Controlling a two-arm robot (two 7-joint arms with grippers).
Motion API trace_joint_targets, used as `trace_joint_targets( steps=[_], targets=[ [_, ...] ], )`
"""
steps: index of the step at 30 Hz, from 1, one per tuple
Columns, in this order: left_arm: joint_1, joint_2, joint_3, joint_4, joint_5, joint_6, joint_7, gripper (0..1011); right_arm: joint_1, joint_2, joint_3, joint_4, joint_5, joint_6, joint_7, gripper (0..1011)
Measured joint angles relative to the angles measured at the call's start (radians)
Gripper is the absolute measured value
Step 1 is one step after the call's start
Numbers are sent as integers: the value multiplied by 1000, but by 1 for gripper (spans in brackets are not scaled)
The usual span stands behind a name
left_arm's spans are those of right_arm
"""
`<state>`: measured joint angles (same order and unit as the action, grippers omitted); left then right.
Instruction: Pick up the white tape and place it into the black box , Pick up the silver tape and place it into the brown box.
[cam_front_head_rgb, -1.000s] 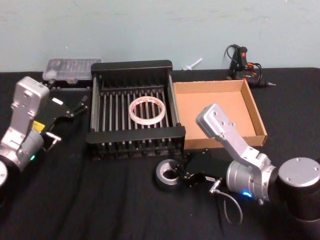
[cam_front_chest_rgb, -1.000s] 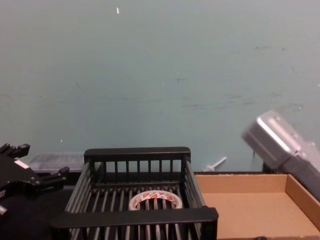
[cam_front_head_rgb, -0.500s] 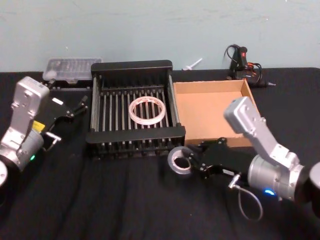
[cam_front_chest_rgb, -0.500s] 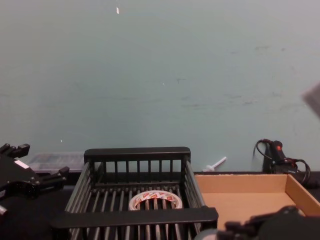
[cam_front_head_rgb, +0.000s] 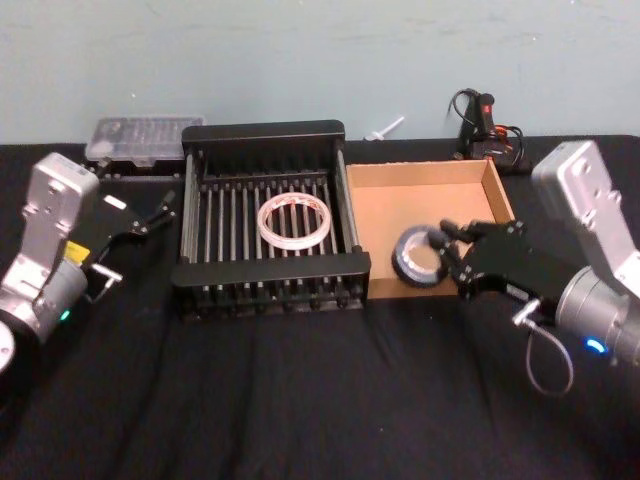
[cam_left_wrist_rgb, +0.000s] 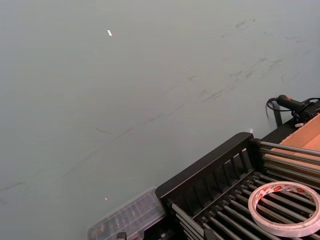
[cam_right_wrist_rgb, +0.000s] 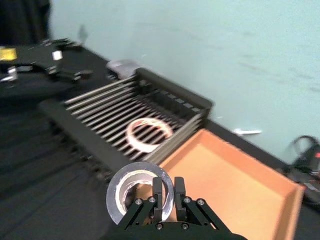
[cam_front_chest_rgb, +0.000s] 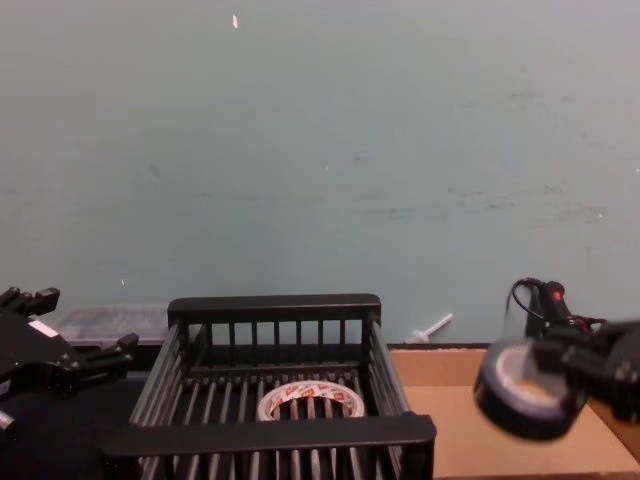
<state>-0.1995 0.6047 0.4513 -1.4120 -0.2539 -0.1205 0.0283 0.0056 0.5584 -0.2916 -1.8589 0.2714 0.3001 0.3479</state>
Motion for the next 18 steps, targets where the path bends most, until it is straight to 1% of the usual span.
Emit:
trace_joint_targets(
  steps=[2, 3, 5, 6, 7, 9, 11, 12, 15, 18],
  targets=[
    [0, 0, 0, 0, 0, 0, 0, 1001, 5, -8, 10, 1, -1, 1, -13, 143],
    [0, 0, 0, 0, 0, 0, 0, 1001, 14, -18, 20, 6, -4, 7, -28, 143],
    [0, 0, 0, 0, 0, 0, 0, 1001, 27, -30, 27, 13, -9, 18, -40, 143],
    [0, 0, 0, 0, 0, 0, 0, 1001, 43, -42, 31, 24, -16, 30, -53, 143],
    [0, 0, 0, 0, 0, 0, 0, 1001, 43, -42, 31, 24, -16, 30, -53, 143],
    [0, 0, 0, 0, 0, 0, 0, 1001, 80, -64, 32, 51, -34, 54, -71, 143],
    [0, 0, 0, 0, 0, 0, 0, 1001, 100, -76, 31, 69, -44, 65, -78, 143],
    [0, 0, 0, 0, 0, 0, 0, 1001, 123, -88, 27, 87, -54, 76, -83, 143],
    [0, 0, 0, 0, 0, 0, 0, 1001, 160, -107, 18, 122, -68, 91, -87, 143],
    [0, 0, 0, 0, 0, 0, 0, 1001, 223, -140, -1, 191, -92, 103, -90, 143]
  ],
)
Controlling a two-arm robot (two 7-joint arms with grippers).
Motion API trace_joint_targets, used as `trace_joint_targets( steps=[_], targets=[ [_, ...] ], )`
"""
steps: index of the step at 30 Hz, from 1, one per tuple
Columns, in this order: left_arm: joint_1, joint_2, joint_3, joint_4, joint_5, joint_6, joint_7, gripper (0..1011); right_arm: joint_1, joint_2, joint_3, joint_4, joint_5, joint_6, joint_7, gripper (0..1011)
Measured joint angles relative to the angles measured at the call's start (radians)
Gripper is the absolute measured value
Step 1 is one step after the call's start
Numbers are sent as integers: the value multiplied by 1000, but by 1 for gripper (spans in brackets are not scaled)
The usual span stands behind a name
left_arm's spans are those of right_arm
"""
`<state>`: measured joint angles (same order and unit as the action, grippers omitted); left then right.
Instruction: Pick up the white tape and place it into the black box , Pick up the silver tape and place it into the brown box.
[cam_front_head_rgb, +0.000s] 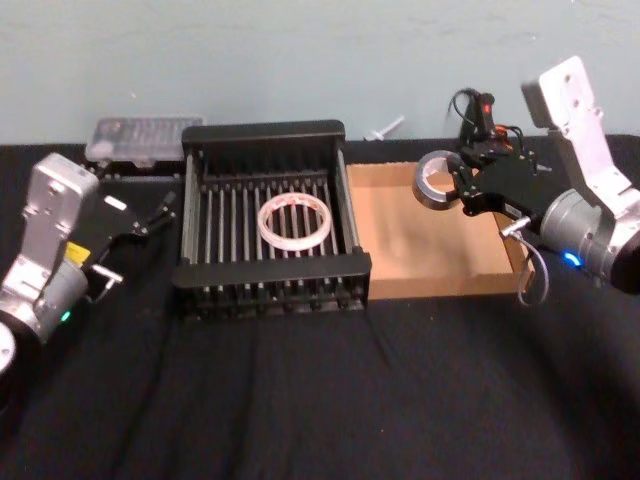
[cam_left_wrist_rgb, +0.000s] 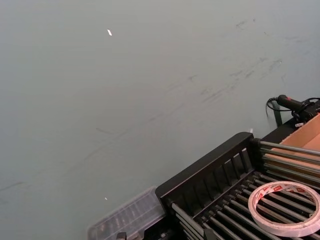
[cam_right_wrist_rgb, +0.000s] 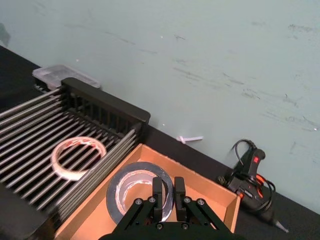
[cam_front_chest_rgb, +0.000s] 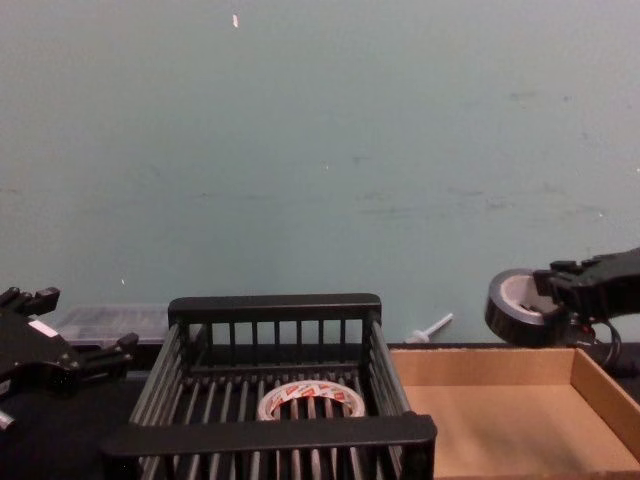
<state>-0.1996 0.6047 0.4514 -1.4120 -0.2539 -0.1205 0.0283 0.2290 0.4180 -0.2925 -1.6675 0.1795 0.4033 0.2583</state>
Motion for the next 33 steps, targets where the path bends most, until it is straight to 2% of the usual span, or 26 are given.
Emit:
trace_joint_targets(
  steps=[2, 4, 7, 8, 17, 23, 33],
  targets=[
    [0, 0, 0, 0, 0, 0, 0, 1001, 16, -9, -4, 19, -5, 3, -1, 143],
    [0, 0, 0, 0, 0, 0, 0, 1002, 67, -39, -15, 89, -18, 7, -1, 143],
    [0, 0, 0, 0, 0, 0, 0, 1001, 106, -62, -24, 148, -29, 7, 0, 143],
    [0, 0, 0, 0, 0, 0, 0, 1001, 130, -77, -30, 187, -36, 6, 1, 143],
    [0, 0, 0, 0, 0, 0, 0, 1001, 221, -148, -55, 380, -70, -9, 12, 143],
    [0, 0, 0, 0, 0, 0, 0, 1001, 239, -171, -60, 445, -89, -18, 19, 143],
    [0, 0, 0, 0, 0, 0, 0, 1001, 242, -175, -61, 457, -98, -21, 21, 143]
  ],
)
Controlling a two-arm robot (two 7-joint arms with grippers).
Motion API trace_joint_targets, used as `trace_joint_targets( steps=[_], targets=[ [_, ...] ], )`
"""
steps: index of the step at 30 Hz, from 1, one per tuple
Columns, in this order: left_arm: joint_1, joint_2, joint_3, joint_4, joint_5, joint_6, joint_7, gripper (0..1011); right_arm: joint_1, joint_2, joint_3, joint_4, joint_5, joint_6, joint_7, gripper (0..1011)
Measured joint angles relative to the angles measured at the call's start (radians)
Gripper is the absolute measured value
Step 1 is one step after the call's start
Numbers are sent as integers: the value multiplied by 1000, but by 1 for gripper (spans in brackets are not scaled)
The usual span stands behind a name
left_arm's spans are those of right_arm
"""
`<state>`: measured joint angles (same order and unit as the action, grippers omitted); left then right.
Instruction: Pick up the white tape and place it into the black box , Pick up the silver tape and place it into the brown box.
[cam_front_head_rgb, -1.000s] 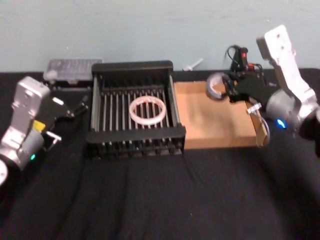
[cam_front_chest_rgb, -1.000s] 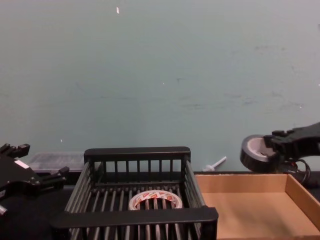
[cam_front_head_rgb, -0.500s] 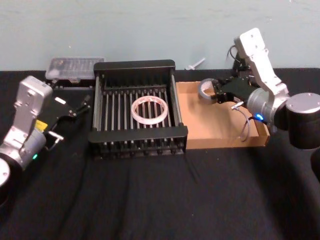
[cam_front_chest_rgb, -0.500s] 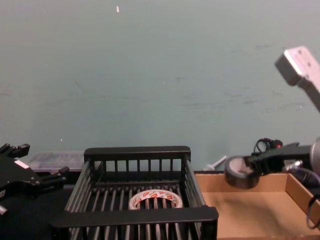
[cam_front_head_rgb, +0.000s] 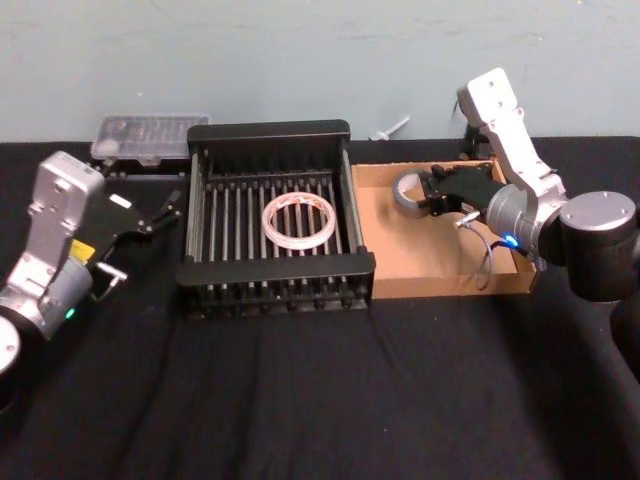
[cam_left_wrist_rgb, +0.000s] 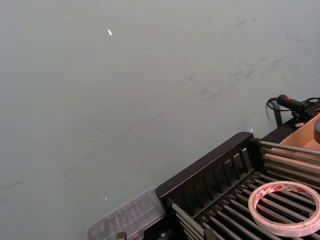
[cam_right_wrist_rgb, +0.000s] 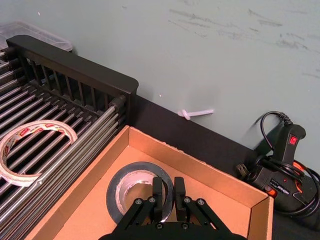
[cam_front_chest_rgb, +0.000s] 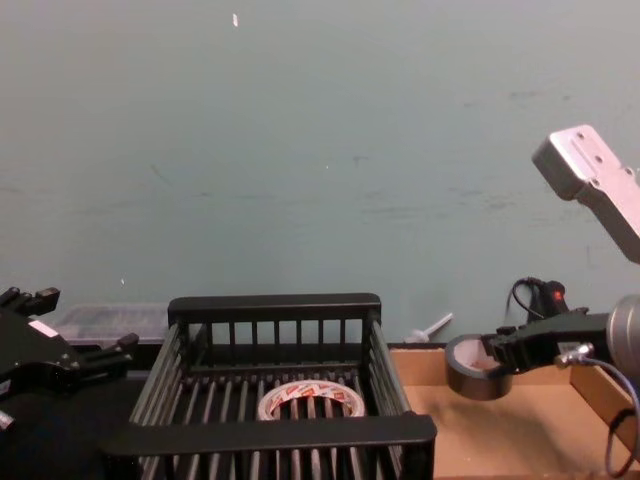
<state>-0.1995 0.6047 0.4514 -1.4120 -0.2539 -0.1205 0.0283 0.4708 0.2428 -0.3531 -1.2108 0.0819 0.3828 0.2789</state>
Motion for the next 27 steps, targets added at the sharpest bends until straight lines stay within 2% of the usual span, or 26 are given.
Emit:
trace_joint_targets(
  steps=[4, 6, 9, 11, 19, 20, 21, 26, 27],
  targets=[
    [0, 0, 0, 0, 0, 0, 0, 1001, 0, 0, 0, -1, 1, 0, 0, 144],
    [0, 0, 0, 0, 0, 0, 0, 1001, 0, 0, 0, -2, 1, 0, 1, 177],
    [0, 0, 0, 0, 0, 0, 0, 1001, 0, 1, 1, -3, 2, 0, 1, 281],
    [0, 0, 0, 0, 0, 0, 0, 1001, 0, 1, 1, -3, 2, 0, 1, 305],
    [0, 0, 0, 0, 0, 0, 0, 1001, -1, 1, 1, -4, 3, 0, 0, 585],
    [0, 0, 0, 0, 0, 0, 0, 1001, -1, 1, 1, -4, 3, 0, 1, 585],
    [0, 0, 0, 0, 0, 0, 0, 1001, -1, 2, 1, -4, 4, 0, 1, 646],
    [0, 0, 0, 0, 0, 0, 0, 1001, -2, 2, 1, -4, 4, 0, 0, 800],
    [0, 0, 0, 0, 0, 0, 0, 1001, -2, 2, 1, -5, 4, 0, 0, 800]
  ],
)
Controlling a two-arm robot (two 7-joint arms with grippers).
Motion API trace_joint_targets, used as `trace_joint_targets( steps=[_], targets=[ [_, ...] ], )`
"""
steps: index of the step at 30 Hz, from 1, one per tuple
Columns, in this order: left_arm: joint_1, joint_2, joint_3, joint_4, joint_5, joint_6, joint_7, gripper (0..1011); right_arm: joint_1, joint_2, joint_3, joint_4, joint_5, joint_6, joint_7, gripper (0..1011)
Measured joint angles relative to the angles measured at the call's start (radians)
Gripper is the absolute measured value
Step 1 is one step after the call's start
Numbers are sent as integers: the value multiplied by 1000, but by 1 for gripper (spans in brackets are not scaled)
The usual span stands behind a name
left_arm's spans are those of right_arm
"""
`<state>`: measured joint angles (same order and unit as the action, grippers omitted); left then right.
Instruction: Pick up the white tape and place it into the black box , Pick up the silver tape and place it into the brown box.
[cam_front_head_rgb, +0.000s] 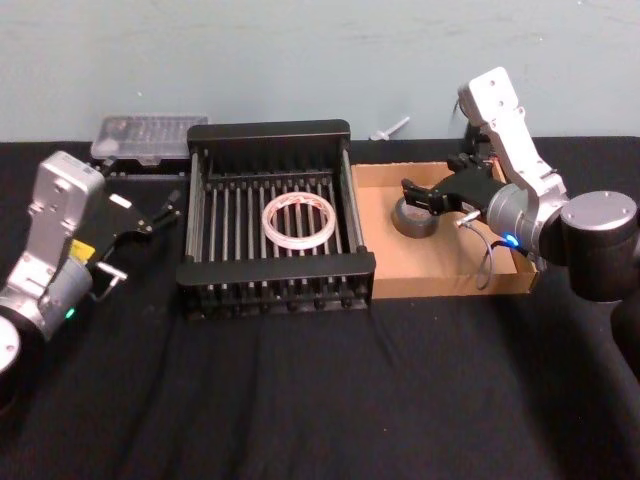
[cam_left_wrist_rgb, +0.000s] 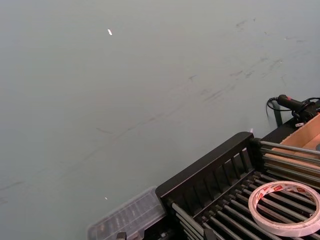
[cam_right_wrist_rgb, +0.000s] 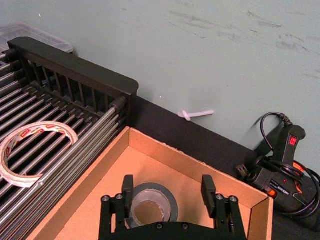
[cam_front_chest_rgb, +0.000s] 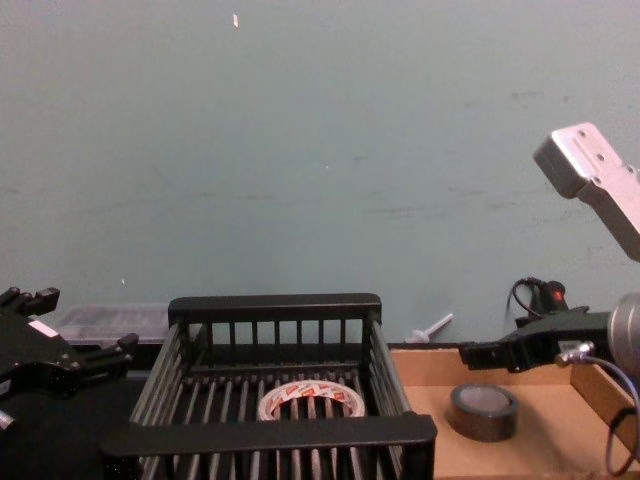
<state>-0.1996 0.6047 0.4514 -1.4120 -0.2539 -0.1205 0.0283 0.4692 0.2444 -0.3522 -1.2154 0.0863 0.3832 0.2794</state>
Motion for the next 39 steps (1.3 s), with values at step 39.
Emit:
trace_joint_targets(
  steps=[39],
  targets=[
    [0, 0, 0, 0, 0, 0, 0, 1001, -181, 19, 109, -199, -22, -135, -64, 1002]
  ],
)
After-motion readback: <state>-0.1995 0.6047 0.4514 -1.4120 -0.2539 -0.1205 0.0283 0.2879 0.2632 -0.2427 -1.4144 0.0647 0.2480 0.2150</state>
